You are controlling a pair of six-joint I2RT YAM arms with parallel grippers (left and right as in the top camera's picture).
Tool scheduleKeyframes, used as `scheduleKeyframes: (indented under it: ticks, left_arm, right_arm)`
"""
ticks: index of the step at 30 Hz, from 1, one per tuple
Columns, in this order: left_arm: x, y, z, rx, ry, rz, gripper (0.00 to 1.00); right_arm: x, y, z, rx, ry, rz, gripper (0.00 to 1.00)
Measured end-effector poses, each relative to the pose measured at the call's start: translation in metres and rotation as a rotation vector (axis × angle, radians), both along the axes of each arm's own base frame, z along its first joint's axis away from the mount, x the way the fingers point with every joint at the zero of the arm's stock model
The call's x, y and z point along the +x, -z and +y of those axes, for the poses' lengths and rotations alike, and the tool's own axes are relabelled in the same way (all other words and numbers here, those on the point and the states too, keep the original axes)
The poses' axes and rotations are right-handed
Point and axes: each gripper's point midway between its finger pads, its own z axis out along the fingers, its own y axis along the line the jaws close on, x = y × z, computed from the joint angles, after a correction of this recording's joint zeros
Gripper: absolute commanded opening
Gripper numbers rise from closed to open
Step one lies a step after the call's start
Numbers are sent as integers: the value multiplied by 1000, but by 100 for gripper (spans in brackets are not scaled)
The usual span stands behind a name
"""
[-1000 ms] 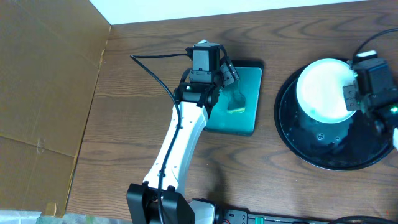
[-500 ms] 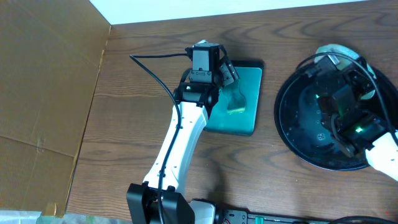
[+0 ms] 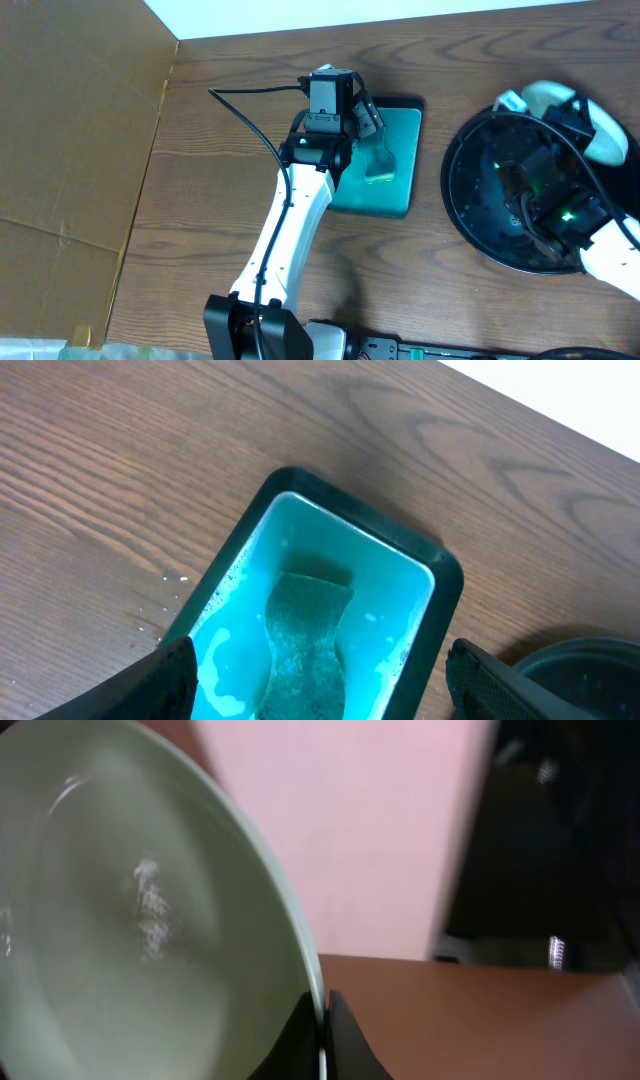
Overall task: Clean dirty plates on tray and stack at the side
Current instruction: 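Lift the last plate with the right gripper and carry it right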
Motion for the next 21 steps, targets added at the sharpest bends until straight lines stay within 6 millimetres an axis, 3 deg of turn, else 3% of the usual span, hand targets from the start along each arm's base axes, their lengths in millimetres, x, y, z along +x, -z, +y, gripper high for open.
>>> scheduleKeyframes:
  ticks: [4, 10, 15, 21]
  left_arm:
    - [0, 0, 0, 0, 0, 0, 80]
    - [0, 0, 0, 0, 0, 0, 80]
    - [0, 0, 0, 0, 0, 0, 80]
    - [0, 0, 0, 0, 0, 0, 80]
  right_arm:
    - [-2, 30, -5, 95, -10, 81, 1]
    - [24, 3, -22, 435, 83, -155, 1]
    - [43, 10, -86, 696, 224, -210, 1]
    - [49, 55, -170, 1183, 417, -145, 2]
